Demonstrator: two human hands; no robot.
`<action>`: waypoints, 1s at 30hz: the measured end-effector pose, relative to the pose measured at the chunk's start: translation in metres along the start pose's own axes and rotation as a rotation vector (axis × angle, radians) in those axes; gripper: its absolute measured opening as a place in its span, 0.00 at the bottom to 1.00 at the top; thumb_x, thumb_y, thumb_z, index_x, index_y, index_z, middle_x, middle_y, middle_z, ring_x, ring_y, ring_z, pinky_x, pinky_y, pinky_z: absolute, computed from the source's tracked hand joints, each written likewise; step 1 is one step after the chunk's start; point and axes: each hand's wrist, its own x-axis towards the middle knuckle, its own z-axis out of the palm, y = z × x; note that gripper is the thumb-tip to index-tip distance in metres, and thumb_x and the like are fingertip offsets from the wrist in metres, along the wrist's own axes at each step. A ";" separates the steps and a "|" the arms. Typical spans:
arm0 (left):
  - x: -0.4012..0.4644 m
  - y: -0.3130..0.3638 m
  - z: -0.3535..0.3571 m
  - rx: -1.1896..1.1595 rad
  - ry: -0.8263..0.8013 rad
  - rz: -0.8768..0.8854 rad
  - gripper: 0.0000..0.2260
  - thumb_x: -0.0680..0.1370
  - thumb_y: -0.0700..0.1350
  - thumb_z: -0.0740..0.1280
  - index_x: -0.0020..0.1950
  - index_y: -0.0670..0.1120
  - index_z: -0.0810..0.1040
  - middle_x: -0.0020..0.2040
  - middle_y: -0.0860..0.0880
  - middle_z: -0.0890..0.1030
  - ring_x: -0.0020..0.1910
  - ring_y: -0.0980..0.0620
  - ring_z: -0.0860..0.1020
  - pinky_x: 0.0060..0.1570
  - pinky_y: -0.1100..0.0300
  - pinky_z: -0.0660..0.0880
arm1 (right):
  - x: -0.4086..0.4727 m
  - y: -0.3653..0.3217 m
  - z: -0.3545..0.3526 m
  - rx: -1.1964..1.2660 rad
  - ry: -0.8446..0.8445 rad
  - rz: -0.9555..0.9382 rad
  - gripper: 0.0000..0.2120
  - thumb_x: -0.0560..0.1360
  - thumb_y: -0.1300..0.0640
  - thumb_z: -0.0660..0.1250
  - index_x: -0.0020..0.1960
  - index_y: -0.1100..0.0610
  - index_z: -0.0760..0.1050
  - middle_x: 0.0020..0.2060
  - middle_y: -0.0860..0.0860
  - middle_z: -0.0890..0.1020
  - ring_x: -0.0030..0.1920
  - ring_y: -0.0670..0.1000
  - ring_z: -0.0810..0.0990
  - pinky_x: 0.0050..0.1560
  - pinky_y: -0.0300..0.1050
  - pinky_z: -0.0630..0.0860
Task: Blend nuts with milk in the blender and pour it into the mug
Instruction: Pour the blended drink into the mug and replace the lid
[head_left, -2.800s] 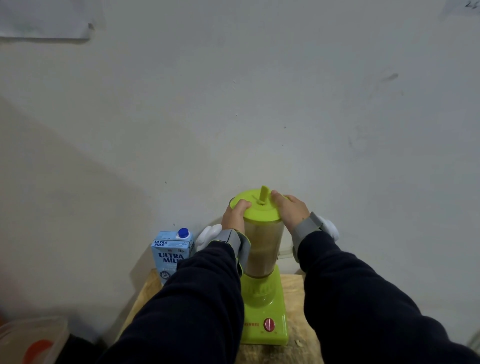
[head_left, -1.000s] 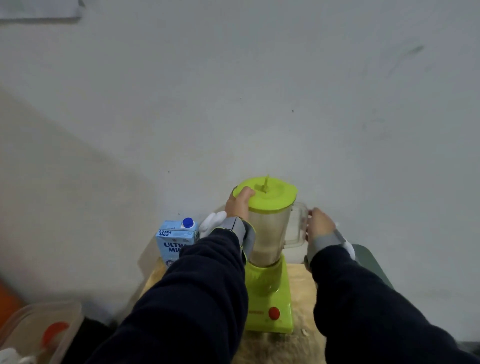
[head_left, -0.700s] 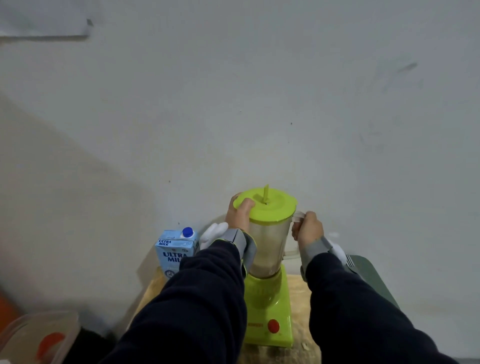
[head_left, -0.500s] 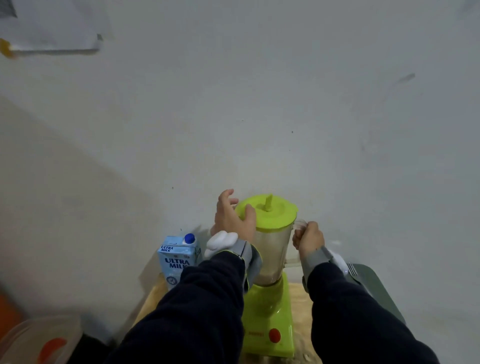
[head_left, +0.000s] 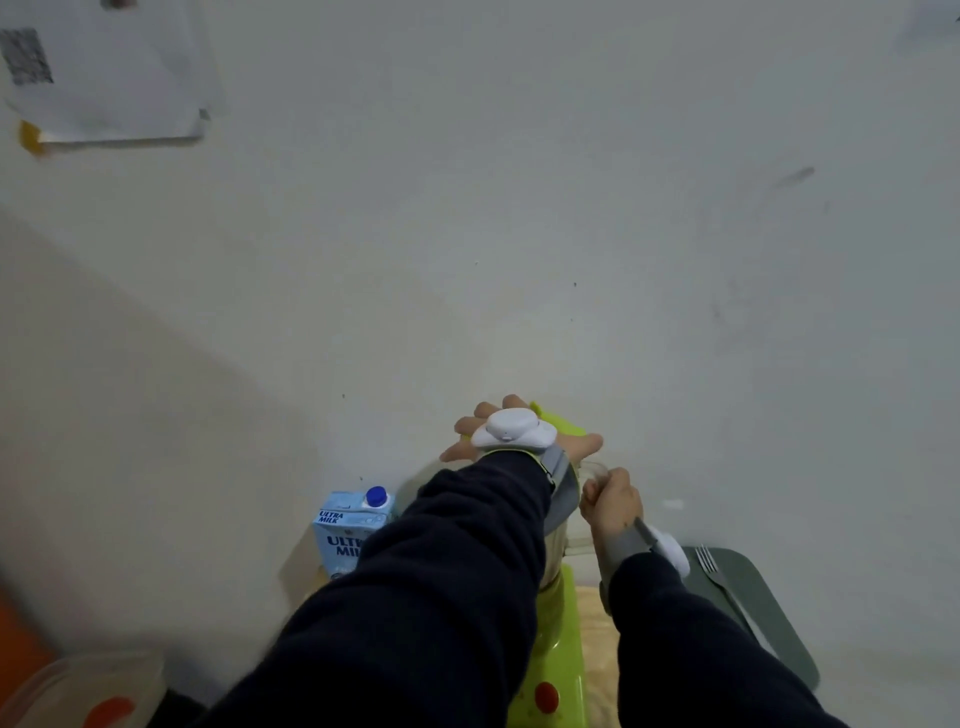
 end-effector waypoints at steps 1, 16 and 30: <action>-0.001 0.001 -0.001 -0.038 0.015 0.000 0.25 0.68 0.68 0.66 0.54 0.57 0.60 0.52 0.47 0.64 0.64 0.42 0.68 0.66 0.46 0.68 | -0.001 0.000 0.000 -0.001 -0.001 -0.002 0.20 0.78 0.62 0.49 0.28 0.59 0.63 0.26 0.55 0.69 0.31 0.55 0.66 0.42 0.46 0.65; 0.006 -0.012 -0.036 -0.575 0.121 0.065 0.39 0.61 0.69 0.62 0.71 0.59 0.66 0.71 0.48 0.69 0.67 0.42 0.71 0.65 0.53 0.66 | 0.012 0.011 0.007 0.129 -0.030 0.131 0.20 0.75 0.61 0.51 0.24 0.57 0.60 0.10 0.47 0.65 0.27 0.54 0.63 0.34 0.45 0.62; -0.001 -0.084 -0.044 -1.292 0.085 -0.229 0.36 0.57 0.74 0.62 0.56 0.52 0.75 0.52 0.49 0.75 0.53 0.44 0.77 0.55 0.48 0.75 | -0.002 -0.009 -0.003 -0.040 -0.095 0.143 0.18 0.77 0.45 0.58 0.39 0.59 0.69 0.28 0.53 0.67 0.30 0.53 0.63 0.34 0.45 0.59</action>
